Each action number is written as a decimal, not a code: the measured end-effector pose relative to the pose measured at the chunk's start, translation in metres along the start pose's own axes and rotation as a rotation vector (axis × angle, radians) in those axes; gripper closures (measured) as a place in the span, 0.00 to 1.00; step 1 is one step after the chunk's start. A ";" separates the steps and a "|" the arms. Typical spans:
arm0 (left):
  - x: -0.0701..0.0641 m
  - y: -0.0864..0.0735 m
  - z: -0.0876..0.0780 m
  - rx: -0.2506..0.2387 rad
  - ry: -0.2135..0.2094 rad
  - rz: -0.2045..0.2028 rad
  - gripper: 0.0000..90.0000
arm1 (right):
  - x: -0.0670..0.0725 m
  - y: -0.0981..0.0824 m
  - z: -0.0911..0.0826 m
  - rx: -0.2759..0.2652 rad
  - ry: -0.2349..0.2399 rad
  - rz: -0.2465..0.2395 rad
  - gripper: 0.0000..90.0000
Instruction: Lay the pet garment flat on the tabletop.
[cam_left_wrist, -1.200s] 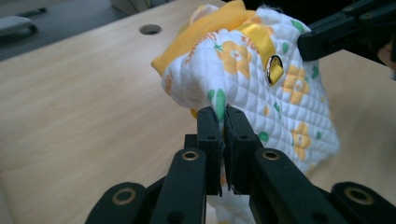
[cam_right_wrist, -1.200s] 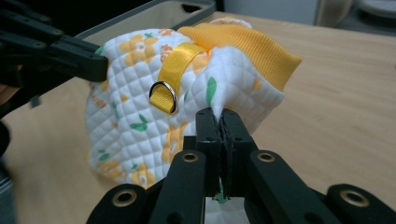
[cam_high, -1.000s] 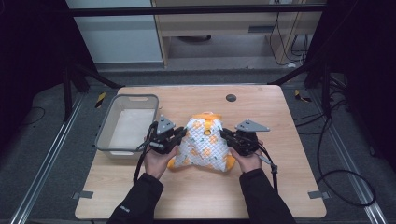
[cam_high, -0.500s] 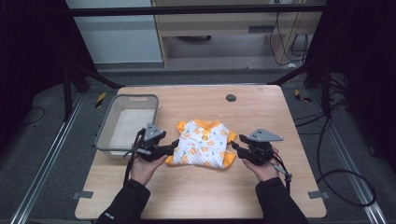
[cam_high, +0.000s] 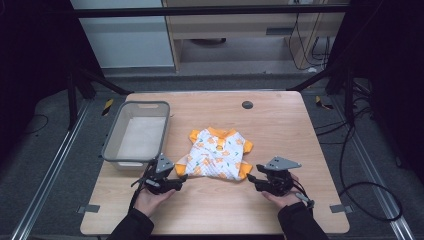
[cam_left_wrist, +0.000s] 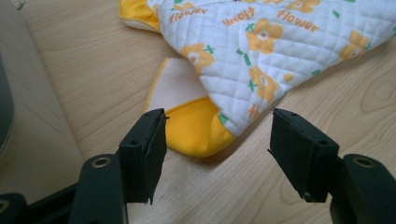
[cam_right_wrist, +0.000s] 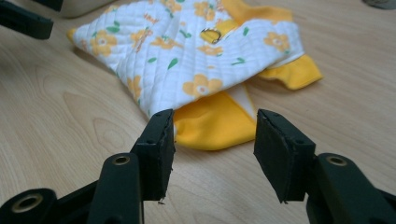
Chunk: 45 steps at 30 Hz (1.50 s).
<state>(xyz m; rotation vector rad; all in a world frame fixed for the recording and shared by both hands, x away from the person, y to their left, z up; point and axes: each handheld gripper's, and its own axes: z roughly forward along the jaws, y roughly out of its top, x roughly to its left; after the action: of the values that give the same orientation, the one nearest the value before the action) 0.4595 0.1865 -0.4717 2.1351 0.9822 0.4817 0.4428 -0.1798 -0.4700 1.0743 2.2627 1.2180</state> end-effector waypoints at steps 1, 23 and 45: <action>0.000 0.000 0.002 0.006 0.001 0.003 0.42 | 0.002 -0.001 0.003 0.007 0.006 -0.001 0.53; -0.003 0.000 0.022 0.100 -0.098 0.010 0.90 | 0.023 0.001 0.042 0.111 0.068 -0.069 0.91; 0.005 0.045 0.006 0.013 -0.158 -0.133 0.87 | -0.026 0.031 0.018 0.049 0.091 0.220 0.89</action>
<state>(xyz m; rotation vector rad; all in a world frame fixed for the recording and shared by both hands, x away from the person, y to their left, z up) 0.4887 0.1674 -0.4419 2.0675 1.0307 0.2384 0.4849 -0.1793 -0.4556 1.3413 2.3004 1.3269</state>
